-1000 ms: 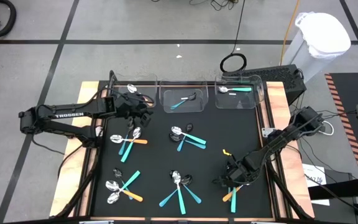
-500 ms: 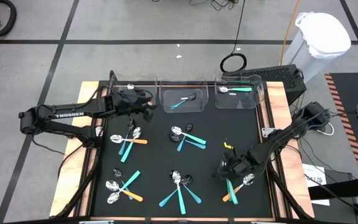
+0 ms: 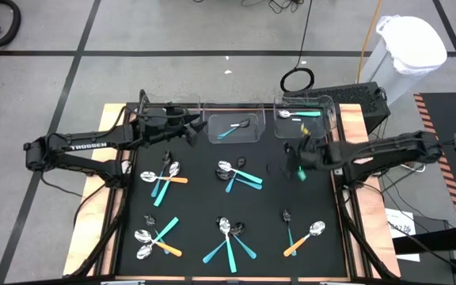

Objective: Sort silverware by color (type)
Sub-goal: Put the light green spoon into the right transparent bin, then put the light blue spoon into the middle transparent bin

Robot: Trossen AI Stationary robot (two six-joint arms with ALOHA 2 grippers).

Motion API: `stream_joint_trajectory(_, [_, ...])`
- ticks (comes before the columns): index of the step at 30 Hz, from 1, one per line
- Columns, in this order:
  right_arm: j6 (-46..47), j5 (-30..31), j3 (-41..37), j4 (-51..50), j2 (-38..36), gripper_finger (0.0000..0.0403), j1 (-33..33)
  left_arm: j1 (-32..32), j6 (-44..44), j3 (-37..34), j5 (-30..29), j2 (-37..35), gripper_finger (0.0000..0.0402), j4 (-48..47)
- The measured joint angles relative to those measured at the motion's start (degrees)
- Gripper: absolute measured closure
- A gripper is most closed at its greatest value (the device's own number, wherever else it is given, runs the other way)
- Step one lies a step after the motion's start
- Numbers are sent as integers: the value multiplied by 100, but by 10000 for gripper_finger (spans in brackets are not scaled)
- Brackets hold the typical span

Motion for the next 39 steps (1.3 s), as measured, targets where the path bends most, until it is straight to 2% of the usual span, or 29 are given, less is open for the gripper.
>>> stream_joint_trajectory(6, [-2804, -102, 0, 498, -213, 382, -1365, -29, -866, 0, -23, 0, 162, 15])
stream_joint_trajectory(10, [-4236, -110, 0, 892, -190, 382, -2076, -53, -1312, 0, -150, 0, 162, 17])
stream_joint_trajectory(18, [-6311, -104, 2, 2038, -154, 381, -2998, -172, -1658, 0, -213, 0, 162, 145])
stream_joint_trajectory(22, [-7109, -104, 2, 2212, 35, 381, -3488, -366, -1658, 0, -500, 0, 162, 270])
stream_joint_trajectory(26, [-7355, -385, 2, 2211, 270, 376, -3890, -490, -1658, 0, -637, 0, 162, 446])
stream_joint_trajectory(29, [-7162, -552, 2, 2374, 388, 354, -4048, -553, -1654, 0, -635, 0, 162, 564])
stream_joint_trajectory(35, [-6399, -503, 2, 2665, 442, 257, -4198, -579, -1656, 0, -625, 0, 162, 531])
stream_joint_trajectory(39, [-5134, -329, 34, 2454, 284, 197, -4154, -579, -1654, 0, -330, 0, 162, 532])
